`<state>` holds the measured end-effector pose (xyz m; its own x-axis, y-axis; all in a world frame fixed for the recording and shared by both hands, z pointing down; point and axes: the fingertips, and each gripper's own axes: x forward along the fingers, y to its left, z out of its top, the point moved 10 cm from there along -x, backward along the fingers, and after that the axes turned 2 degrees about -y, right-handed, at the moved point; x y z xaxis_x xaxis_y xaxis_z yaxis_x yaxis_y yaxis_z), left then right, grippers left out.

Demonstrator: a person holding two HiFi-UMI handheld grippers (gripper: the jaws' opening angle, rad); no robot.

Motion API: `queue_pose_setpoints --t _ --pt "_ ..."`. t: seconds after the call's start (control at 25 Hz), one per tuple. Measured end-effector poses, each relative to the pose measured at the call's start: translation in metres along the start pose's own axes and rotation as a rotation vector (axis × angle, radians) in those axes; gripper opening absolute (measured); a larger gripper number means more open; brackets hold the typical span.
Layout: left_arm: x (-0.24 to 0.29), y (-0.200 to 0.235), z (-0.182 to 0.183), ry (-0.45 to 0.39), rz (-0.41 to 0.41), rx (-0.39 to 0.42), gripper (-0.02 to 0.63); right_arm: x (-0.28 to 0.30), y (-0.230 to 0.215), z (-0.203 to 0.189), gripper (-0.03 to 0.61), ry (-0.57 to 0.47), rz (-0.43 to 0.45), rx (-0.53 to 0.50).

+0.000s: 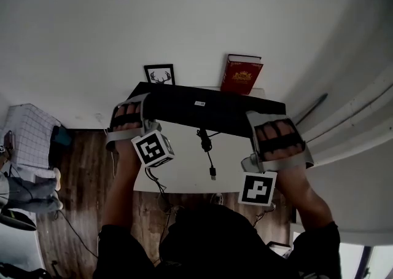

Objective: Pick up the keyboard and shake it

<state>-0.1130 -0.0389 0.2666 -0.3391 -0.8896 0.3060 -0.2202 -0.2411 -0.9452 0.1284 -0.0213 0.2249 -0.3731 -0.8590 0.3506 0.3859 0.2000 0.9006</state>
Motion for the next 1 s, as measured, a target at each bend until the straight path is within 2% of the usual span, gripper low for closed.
queue_pose_setpoints --t 0.12,0.36,0.48,0.52,0.56,0.64,0.68,0.76,0.84,1.0 --pt "0.012 0.007 0.011 0.009 0.007 -0.007 0.075 -0.017 -0.007 0.003 0.113 0.031 -0.009 0.028" --pt "0.016 0.015 0.02 -0.056 0.011 0.01 0.074 -0.033 -0.019 0.001 0.109 0.081 -0.039 0.025" --pt "0.005 0.01 0.022 -0.091 0.032 0.067 0.078 -0.026 -0.02 -0.018 0.101 0.075 -0.048 0.119" --pt "0.001 0.006 0.024 -0.105 0.047 0.089 0.093 -0.021 -0.018 -0.026 0.097 0.071 -0.027 0.175" --pt "-0.003 0.001 0.028 -0.112 0.067 0.116 0.135 -0.017 -0.017 -0.033 0.092 0.064 0.008 0.232" --pt "-0.008 -0.012 0.035 -0.103 0.103 0.187 0.281 -0.008 -0.014 -0.038 0.094 0.046 0.095 0.294" --pt "-0.01 -0.02 0.037 -0.095 0.108 0.226 0.326 -0.003 -0.011 -0.037 0.094 0.038 0.13 0.299" --pt "-0.018 -0.035 0.039 -0.111 0.089 0.272 0.331 0.007 -0.003 -0.03 0.092 0.017 0.181 0.276" --pt "-0.032 -0.047 0.042 -0.149 0.059 0.284 0.344 0.016 0.006 -0.023 0.094 0.0 0.208 0.23" --pt "-0.053 -0.064 0.055 -0.229 0.079 0.299 0.344 0.025 0.011 -0.009 0.094 -0.003 0.199 0.164"
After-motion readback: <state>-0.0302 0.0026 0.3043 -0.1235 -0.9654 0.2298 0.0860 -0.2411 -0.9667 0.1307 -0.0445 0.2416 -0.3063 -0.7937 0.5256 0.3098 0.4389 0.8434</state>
